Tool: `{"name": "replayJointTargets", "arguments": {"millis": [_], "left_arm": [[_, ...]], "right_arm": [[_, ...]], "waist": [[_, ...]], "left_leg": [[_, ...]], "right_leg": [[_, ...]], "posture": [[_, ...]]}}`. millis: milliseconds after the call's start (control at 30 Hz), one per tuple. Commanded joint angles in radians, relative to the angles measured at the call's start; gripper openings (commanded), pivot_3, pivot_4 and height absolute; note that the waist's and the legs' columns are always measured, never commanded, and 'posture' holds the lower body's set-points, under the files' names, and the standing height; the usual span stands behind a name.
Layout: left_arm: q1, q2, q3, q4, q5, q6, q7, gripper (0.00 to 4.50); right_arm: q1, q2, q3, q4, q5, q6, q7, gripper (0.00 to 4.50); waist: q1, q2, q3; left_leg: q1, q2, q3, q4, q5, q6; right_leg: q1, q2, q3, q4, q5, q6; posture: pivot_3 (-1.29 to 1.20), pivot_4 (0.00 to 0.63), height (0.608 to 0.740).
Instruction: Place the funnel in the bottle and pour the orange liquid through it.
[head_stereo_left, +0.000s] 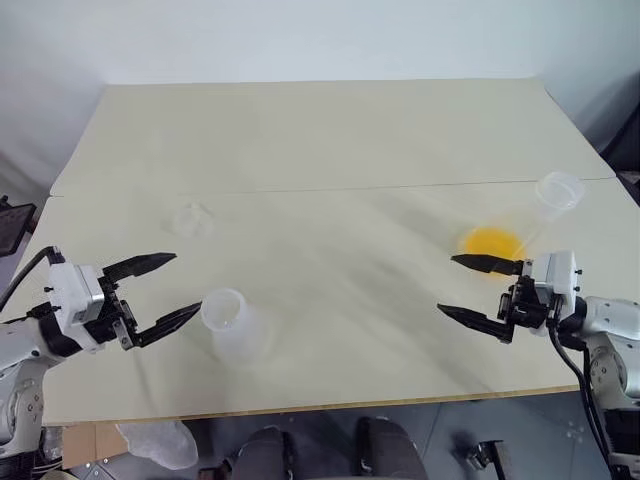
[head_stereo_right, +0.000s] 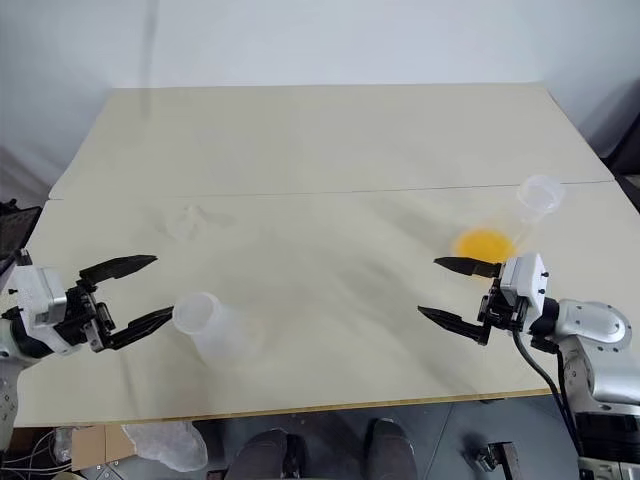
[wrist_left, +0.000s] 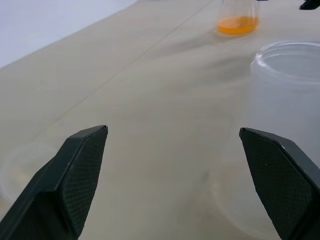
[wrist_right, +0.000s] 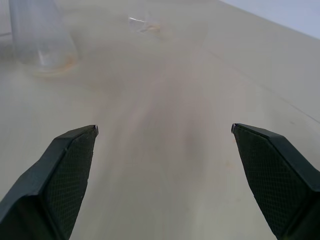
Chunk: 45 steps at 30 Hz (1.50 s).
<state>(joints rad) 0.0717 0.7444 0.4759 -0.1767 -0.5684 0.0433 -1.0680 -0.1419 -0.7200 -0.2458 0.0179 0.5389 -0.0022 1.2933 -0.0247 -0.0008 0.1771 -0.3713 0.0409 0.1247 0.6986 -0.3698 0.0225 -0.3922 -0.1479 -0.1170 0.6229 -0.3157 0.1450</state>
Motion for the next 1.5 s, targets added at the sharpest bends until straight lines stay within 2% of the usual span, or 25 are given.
{"name": "replayJointTargets", "arguments": {"millis": [33,133,333,433,600,667,767,900,1267,1367,1500], "left_arm": [[0.002,0.011,0.004,-0.003,0.033,-0.002,0.034,4.49],[-0.003,0.006,0.025,0.028,-0.038,0.038,0.005,4.49],[0.095,0.008,0.096,0.051,-0.055,0.038,-0.038,4.49],[0.179,0.011,0.150,0.041,-0.092,0.065,-0.081,4.49],[0.265,0.010,0.187,-0.032,-0.135,0.101,-0.113,4.49],[0.301,0.006,0.189,-0.118,-0.165,0.126,-0.111,4.49],[0.318,-0.007,0.148,-0.292,-0.205,0.169,-0.056,4.49],[0.250,-0.024,0.065,-0.361,-0.196,0.199,0.031,4.49],[0.060,-0.062,-0.152,-0.279,-0.125,0.219,0.081,4.49],[0.045,-0.067,-0.157,-0.274,-0.131,0.224,0.091,3.92],[0.046,-0.055,-0.152,-0.269,-0.131,0.228,0.084,2.63]], "right_arm": [[0.002,-0.011,-0.026,-0.008,0.007,-0.024,0.002,4.50],[-0.009,0.002,-0.010,-0.016,0.012,-0.014,-0.002,4.50],[-0.080,0.063,0.053,-0.118,0.070,0.073,-0.040,4.50],[-0.100,0.068,0.117,-0.148,0.044,0.023,0.032,4.50],[-0.108,0.063,0.162,-0.153,0.043,0.000,0.085,4.50],[-0.105,0.057,0.162,-0.142,0.047,0.006,0.097,4.50],[-0.102,0.048,0.138,-0.099,0.042,0.015,0.087,4.50],[-0.102,0.046,0.117,-0.060,0.039,0.018,0.071,4.50],[-0.059,0.042,0.099,-0.116,0.037,0.025,0.028,4.50],[-0.050,0.047,0.096,-0.134,0.038,0.027,0.007,4.50],[-0.032,0.045,0.093,-0.148,0.039,0.026,-0.012,4.50]], "waist": [[0.000,0.000,0.000],[0.001,0.000,0.000],[-0.005,0.000,0.000],[-0.004,0.000,0.000],[0.013,0.000,0.000],[0.020,-0.001,0.000],[0.024,-0.001,0.000],[0.023,0.000,0.000],[0.023,0.000,0.000],[0.024,0.000,0.000],[0.024,0.000,0.000]], "left_leg": [[0.000,0.000,0.000,0.000,0.000,0.000],[0.000,0.000,0.000,0.000,0.000,0.000],[0.000,0.001,0.000,0.000,0.000,0.000],[0.000,0.002,0.000,0.000,0.000,0.000],[0.000,0.004,-0.001,0.001,0.000,0.000],[0.000,0.004,0.000,0.001,0.000,0.001],[0.000,0.004,0.000,0.001,-0.001,0.001],[0.001,0.004,0.000,0.001,0.000,0.001],[0.001,0.000,0.000,0.001,0.000,0.001],[0.001,0.000,0.000,0.002,0.000,0.001],[0.001,0.000,0.000,0.002,0.000,0.001]], "right_leg": [[0.000,0.000,0.000,0.000,0.000,0.000],[0.000,0.000,0.000,0.000,0.000,0.000],[-0.001,0.000,0.000,0.001,0.000,0.000],[-0.001,0.001,0.000,0.001,0.000,0.000],[0.000,-0.001,0.000,0.000,0.000,0.000],[0.000,-0.001,0.000,0.000,0.000,0.000],[0.000,-0.001,0.001,0.000,0.000,0.000],[0.001,-0.001,0.001,0.000,0.000,0.000],[0.001,0.000,0.001,0.000,0.000,0.000],[0.001,0.000,0.001,0.000,0.000,0.000],[0.001,0.000,0.001,0.000,0.000,0.000]], "posture": [[0.00,0.150,0.740],[0.00,0.150,0.740],[0.00,0.150,0.740],[0.00,0.150,0.740],[0.00,0.150,0.740],[0.00,0.150,0.740],[0.00,0.150,0.740],[0.00,0.150,0.740],[0.00,0.150,0.740],[0.00,0.150,0.740],[0.00,0.150,0.740]]}}
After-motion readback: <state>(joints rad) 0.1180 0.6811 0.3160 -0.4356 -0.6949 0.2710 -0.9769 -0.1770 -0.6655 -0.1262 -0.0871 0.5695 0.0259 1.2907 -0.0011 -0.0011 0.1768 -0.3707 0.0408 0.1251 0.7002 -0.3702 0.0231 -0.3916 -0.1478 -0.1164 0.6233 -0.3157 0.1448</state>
